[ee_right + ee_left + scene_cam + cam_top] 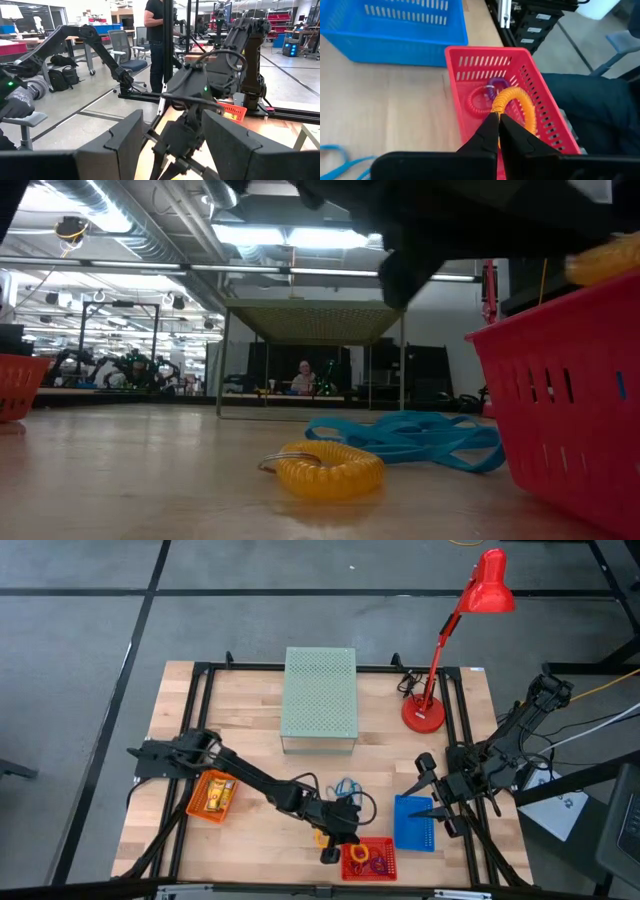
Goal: Pick & Place Office Desk Supplies
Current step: Put the yellow coil keychain into the red bin
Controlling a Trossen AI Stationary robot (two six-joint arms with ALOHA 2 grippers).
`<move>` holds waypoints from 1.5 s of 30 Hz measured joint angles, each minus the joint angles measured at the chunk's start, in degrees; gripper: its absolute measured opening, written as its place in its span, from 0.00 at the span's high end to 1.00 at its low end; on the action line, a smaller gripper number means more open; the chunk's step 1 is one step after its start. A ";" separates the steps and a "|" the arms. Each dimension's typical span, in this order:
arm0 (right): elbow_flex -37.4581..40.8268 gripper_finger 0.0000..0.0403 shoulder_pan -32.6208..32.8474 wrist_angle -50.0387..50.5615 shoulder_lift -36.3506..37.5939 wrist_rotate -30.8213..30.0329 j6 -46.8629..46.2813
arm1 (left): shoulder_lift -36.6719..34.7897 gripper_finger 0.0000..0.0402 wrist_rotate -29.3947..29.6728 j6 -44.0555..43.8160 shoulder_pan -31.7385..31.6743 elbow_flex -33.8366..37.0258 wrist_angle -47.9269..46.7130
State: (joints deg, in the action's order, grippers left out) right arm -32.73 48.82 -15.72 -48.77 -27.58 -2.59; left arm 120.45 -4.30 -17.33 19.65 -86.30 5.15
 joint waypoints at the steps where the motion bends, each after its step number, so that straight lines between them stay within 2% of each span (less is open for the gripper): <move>1: 0.00 0.49 0.01 0.03 0.00 0.01 -0.15 | 0.43 0.99 -0.62 0.01 -0.19 0.00 1.01; 8: 0.00 0.49 0.02 0.45 0.00 0.17 -0.15 | 0.52 0.93 -0.81 3.07 0.14 0.00 2.40; 18: 0.00 0.49 0.02 0.43 0.00 0.17 0.04 | 0.37 0.67 -0.38 4.77 0.56 0.00 3.09; 21: 0.00 0.49 0.02 0.46 0.00 0.17 -0.51 | -0.92 0.61 0.03 5.14 0.79 0.00 0.29; 24: 0.00 0.49 0.02 0.90 0.00 0.17 -1.30 | -4.21 0.58 5.72 5.69 2.15 -0.01 -8.89; 28: 0.00 0.49 0.02 2.59 0.00 0.17 -1.42 | -7.68 0.58 16.20 6.13 5.49 -0.04 -24.06; 31: 0.00 0.49 0.02 3.49 0.00 0.14 -1.15 | -8.12 0.58 21.88 4.57 8.39 -0.04 -29.86; 36: 0.00 0.49 0.02 3.42 0.00 0.12 -0.12 | -5.92 0.58 27.10 1.62 12.31 -0.04 -29.31; 39: 0.00 0.49 -0.02 3.41 0.00 0.10 0.49 | -4.01 0.58 27.07 1.56 13.39 -0.04 -26.15; 45: 0.00 0.49 -0.02 3.40 0.00 -0.05 0.25 | 0.32 0.58 27.12 1.50 13.39 0.02 -26.87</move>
State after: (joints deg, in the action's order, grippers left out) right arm -32.73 48.80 -12.32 -48.77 -27.64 -2.33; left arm 120.77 22.83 -15.83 33.04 -86.28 -21.72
